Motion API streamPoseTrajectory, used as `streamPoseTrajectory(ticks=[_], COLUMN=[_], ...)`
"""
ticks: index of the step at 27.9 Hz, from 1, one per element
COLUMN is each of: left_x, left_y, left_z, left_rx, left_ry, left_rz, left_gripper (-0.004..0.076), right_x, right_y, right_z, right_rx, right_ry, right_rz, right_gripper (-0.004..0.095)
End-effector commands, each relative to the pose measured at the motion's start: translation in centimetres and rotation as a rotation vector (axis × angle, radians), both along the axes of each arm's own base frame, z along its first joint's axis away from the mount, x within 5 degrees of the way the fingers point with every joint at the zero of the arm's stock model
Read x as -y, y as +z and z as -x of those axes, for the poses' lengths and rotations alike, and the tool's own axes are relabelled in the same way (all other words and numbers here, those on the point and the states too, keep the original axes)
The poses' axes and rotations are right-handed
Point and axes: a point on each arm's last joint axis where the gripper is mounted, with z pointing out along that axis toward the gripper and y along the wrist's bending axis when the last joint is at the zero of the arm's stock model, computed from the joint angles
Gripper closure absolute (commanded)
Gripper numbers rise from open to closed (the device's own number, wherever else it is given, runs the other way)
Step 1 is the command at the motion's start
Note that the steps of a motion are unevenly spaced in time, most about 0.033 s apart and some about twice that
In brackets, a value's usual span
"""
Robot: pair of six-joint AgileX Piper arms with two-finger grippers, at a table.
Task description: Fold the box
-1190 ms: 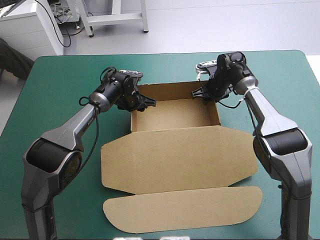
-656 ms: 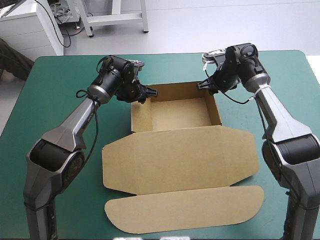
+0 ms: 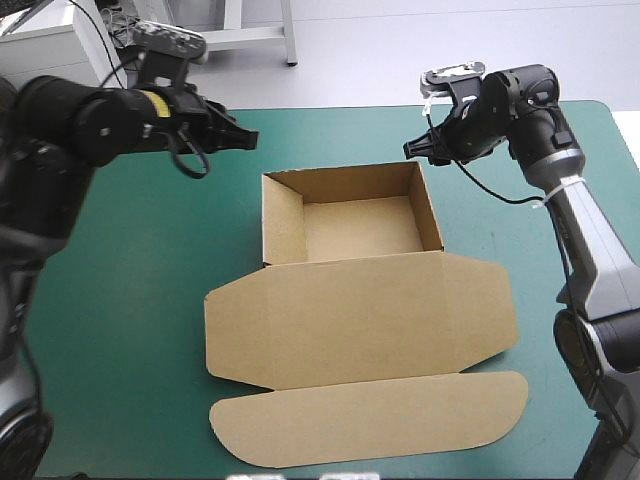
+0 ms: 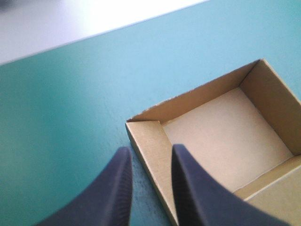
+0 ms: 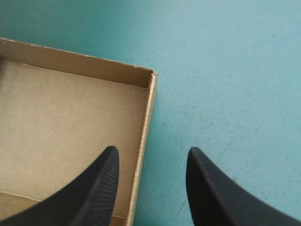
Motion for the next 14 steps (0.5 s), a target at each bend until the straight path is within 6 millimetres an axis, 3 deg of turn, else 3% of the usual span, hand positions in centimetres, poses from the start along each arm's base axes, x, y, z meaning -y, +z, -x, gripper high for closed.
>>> streamPoseTrajectory(ticks=[1,4,9,13,14], left_x=[-2.9,-5.0,-8.1,-10.5,-11.3], left_y=[3.6,4.4,2.5,-1.5,-3.8], left_z=[6.2,10.5,16.4,20.5,22.2], left_rx=[0.13,0.19,0.214,0.255,0.276], left_ry=[-0.066,-0.076,-0.068,-0.042,-0.041], left_rz=[-0.03,-0.022,-0.023,-0.039,-0.034], left_gripper=[0.0735,0.0731,0.0731,0.0731,0.0731], right_x=[0.6,0.4,-0.2,-0.9,-1.3], right_y=[2.4,1.2,-1.1,-3.5,-4.7], right_z=[1.2,0.4,-1.0,-2.3,-2.9], right_rx=[0.061,0.033,-0.031,-0.095,-0.123], right_ry=[-0.007,-0.007,0.002,0.01,0.013], right_rz=[-0.009,-0.002,-0.011,-0.021,-0.014], right_gripper=[0.0486,0.0486,0.0486,0.0486,0.0486])
